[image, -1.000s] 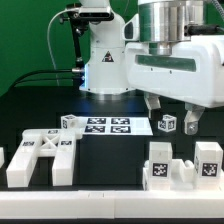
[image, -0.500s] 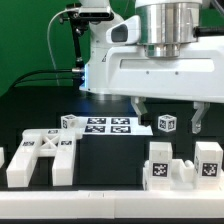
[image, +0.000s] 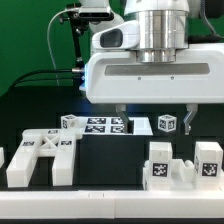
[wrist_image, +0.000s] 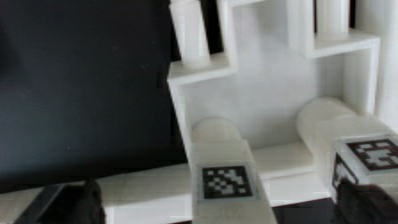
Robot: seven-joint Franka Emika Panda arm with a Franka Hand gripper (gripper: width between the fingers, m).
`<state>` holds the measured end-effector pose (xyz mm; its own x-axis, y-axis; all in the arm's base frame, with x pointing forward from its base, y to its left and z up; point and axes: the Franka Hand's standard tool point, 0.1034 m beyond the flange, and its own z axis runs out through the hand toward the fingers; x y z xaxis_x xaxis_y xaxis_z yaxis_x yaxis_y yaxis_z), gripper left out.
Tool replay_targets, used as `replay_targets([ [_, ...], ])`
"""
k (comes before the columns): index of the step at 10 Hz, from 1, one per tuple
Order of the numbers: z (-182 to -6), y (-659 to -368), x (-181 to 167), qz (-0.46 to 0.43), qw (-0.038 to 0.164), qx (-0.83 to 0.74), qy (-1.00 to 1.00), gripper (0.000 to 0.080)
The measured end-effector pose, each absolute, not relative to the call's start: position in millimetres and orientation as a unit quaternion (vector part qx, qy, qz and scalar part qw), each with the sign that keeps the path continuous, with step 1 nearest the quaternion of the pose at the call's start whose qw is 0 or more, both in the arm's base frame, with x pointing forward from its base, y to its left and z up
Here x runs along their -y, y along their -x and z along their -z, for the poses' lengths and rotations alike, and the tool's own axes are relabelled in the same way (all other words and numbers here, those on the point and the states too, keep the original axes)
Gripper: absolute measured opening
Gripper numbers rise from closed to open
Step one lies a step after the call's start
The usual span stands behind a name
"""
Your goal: Assemble chair
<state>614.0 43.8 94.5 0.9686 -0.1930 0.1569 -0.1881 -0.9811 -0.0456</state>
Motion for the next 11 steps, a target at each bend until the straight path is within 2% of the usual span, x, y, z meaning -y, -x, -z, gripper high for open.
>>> replay_targets([
  [3,-92.1,-613.1,-38.8,0.112,0.008,-0.078,0.991,0.0649],
  [5,-79.2,-607.1,-35.5,0.186,-0.012,-0.072,0.980,0.0649],
  [7,-65.4,-617.9,-33.7,0.253,-0.032,-0.061,0.965,0.0649],
  [9,-46.8,-619.3,-40.7,0.305,-0.045,-0.046,0.950,0.0649],
  [11,-15.4,-607.0,-41.4,0.282,-0.050,-0.039,0.957,0.0649],
])
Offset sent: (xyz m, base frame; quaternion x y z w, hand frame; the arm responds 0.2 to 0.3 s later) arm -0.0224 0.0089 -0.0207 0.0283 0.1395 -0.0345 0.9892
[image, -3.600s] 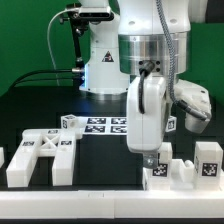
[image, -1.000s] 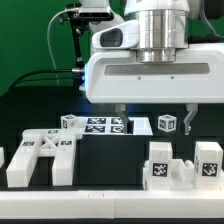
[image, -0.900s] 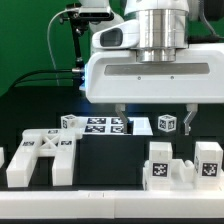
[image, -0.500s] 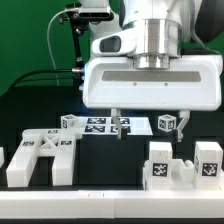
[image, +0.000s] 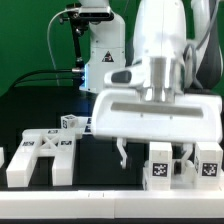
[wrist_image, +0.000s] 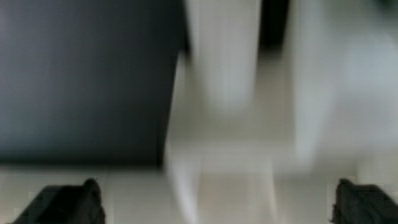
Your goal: Assemble chair
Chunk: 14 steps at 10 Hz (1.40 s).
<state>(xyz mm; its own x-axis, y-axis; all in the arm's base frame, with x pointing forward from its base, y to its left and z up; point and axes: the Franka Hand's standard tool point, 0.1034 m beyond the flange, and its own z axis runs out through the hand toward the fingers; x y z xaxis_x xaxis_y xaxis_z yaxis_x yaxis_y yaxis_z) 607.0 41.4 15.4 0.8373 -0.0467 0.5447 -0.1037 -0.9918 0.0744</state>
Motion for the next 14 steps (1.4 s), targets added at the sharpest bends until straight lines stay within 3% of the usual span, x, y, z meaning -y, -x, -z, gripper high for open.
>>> replay_targets([
  [4,-8.8,-605.6,-41.1,-0.262,0.049,0.050,-0.963,0.0649],
  [5,-8.6,-605.5,-40.9,-0.262,0.049,0.050,-0.963,0.0562],
  [6,-8.4,-605.4,-41.0,-0.262,0.049,0.050,-0.963,0.0427],
  [7,-8.5,-605.5,-40.7,-0.262,0.049,0.050,-0.963,0.0427],
  [8,-8.7,-605.7,-39.1,-0.262,0.049,0.051,-0.962,0.0315],
  [10,-8.4,-605.6,-36.9,-0.262,0.050,0.054,-0.962,0.0314],
  [11,-8.2,-605.4,-37.2,-0.262,0.050,0.053,-0.962,0.0179],
  [12,-8.2,-605.3,-35.4,-0.262,0.051,0.055,-0.962,0.0179],
  [13,-9.5,-606.2,-33.4,-0.264,0.052,0.058,-0.961,0.0043],
  [14,-11.6,-603.7,-31.1,-0.263,0.052,0.060,-0.961,0.0034],
])
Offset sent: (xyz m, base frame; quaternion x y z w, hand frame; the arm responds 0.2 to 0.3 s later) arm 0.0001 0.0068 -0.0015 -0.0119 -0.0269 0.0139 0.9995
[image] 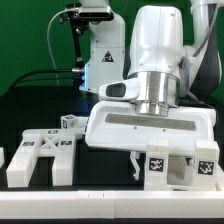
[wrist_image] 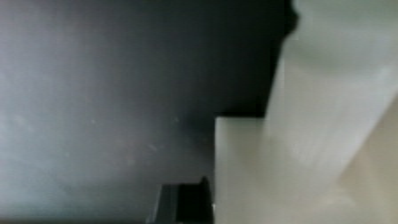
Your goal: Assemble chair
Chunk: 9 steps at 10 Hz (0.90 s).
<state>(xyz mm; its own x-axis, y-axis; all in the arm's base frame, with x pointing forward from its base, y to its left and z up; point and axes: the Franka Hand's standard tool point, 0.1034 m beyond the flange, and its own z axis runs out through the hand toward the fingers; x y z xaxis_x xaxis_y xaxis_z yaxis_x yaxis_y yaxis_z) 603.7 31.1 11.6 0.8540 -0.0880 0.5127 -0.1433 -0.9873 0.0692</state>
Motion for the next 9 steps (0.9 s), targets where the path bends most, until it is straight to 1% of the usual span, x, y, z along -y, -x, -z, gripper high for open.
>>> replay_targets([
  [2,-21.7,-586.0,-21.2,-0.248,0.052,0.067,-0.965,0.0030],
  [3,-30.7,-572.9,-12.6,-0.239,0.053,0.069,-0.967,0.0030],
  [4,-38.2,-562.2,-7.6,-0.221,0.049,0.068,-0.972,0.0029],
  [6,-68.1,-552.0,-6.9,-0.198,0.029,0.075,-0.977,0.0029],
  [7,-68.0,-547.8,-11.6,-0.136,0.008,0.085,-0.987,0.0029],
  [8,-76.4,-559.4,-13.2,-0.098,-0.005,0.096,-0.990,0.0029],
  [9,-74.6,-557.5,-14.0,-0.064,-0.012,0.098,-0.993,0.0029],
])
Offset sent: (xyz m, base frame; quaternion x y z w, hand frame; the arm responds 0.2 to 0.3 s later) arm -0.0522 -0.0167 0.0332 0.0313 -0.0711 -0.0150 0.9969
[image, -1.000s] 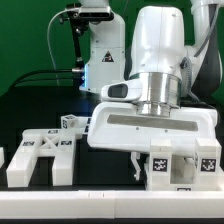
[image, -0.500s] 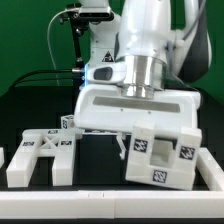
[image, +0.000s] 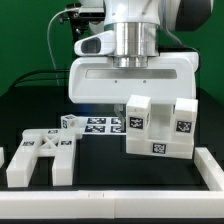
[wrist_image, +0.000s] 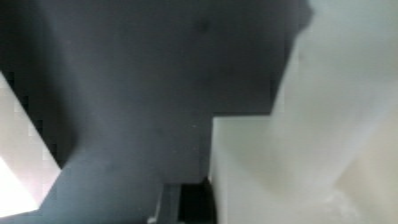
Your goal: Assemble chair
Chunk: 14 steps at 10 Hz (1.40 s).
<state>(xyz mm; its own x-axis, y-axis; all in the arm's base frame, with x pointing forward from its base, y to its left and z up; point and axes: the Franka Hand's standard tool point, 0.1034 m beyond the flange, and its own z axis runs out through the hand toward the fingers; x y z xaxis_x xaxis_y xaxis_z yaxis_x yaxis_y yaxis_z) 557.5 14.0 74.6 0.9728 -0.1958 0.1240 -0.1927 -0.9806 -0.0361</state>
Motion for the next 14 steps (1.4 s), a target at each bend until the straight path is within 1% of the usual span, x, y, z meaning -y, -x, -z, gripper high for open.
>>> replay_targets([
  [2,-73.0,-552.4,-16.5,0.003,0.026,-0.100,0.995,0.0029],
  [3,-72.1,-547.6,-18.9,-0.048,0.037,-0.100,0.993,0.0029],
  [4,-72.6,-544.2,-19.2,-0.099,0.036,-0.084,0.991,0.0029],
  [5,-77.6,-549.1,-16.0,-0.163,0.034,-0.059,0.984,0.0029],
  [6,-78.4,-563.8,-12.9,-0.217,0.030,-0.018,0.975,0.0029],
  [7,-74.2,-569.4,-13.0,-0.262,0.033,-0.007,0.965,0.0029],
  [8,-70.4,-566.4,-8.7,-0.310,0.035,-0.010,0.950,0.0029],
  [10,-67.5,-564.5,-6.9,-0.348,0.033,-0.015,0.937,0.0029],
  [12,-65.7,-564.3,-7.5,-0.352,0.031,-0.010,0.935,0.0029],
  [13,-66.8,-570.1,-15.5,-0.356,0.023,0.026,0.934,0.0029],
  [14,-63.2,-576.4,-22.8,-0.362,0.026,0.042,0.931,0.0029],
])
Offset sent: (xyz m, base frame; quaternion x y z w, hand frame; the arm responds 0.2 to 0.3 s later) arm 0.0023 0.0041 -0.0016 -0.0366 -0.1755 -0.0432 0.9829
